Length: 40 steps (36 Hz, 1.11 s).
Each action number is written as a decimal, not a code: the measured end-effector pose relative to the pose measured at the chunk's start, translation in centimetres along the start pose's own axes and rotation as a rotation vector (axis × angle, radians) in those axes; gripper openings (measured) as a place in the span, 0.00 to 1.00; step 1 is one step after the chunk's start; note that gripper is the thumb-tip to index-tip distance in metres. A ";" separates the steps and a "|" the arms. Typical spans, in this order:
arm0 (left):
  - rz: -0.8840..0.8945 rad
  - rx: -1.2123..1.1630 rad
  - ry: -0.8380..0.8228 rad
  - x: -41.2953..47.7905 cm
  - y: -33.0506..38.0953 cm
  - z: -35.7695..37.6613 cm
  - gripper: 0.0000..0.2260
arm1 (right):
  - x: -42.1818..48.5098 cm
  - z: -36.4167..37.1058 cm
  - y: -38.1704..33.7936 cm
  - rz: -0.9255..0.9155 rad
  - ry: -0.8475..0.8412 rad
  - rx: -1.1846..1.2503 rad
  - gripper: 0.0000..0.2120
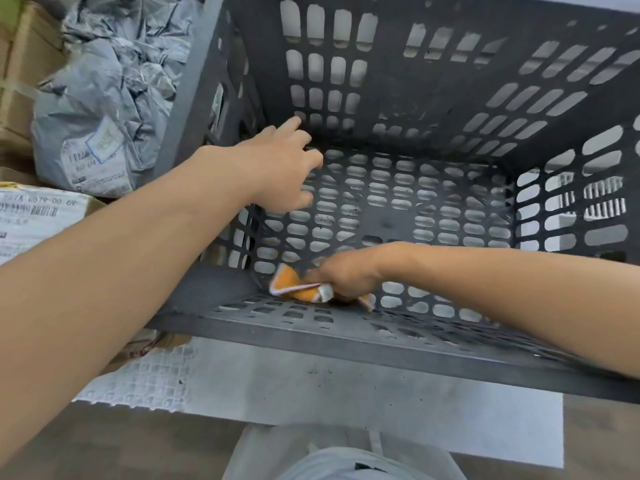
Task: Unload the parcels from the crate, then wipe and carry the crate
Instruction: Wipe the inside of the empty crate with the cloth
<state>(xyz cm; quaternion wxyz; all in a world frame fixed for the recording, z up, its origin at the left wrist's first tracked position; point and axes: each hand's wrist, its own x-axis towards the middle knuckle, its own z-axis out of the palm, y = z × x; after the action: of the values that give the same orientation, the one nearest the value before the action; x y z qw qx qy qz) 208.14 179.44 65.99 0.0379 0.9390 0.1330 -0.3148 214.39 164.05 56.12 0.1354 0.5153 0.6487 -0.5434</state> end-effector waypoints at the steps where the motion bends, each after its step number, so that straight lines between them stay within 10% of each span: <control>1: -0.003 0.002 0.002 0.0 -0.1 0.0 0.27 | -0.9 -0.2 0.4 0.023 -0.033 0.005 0.19; 8: -0.001 0.000 -0.038 0.2 -0.1 0.2 0.28 | -5.7 -0.7 5.0 0.184 -0.156 0.087 0.12; 20: -0.018 0.036 -0.063 -0.2 0.4 0.1 0.39 | -9.4 -6.7 8.5 0.314 0.803 0.102 0.10; 37: -0.046 -0.013 -0.123 -0.1 0.4 -0.1 0.33 | -5.2 -3.3 11.6 0.245 0.443 0.067 0.47; 40: -0.048 -0.016 -0.124 -0.1 0.5 -0.2 0.33 | -5.3 -3.6 11.1 0.217 0.553 0.143 0.38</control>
<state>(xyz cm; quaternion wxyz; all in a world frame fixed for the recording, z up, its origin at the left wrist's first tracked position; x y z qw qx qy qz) 208.29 178.93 66.24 0.0462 0.9139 0.1555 -0.3722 227.11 162.95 55.05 -0.0258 0.7184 0.5622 -0.4090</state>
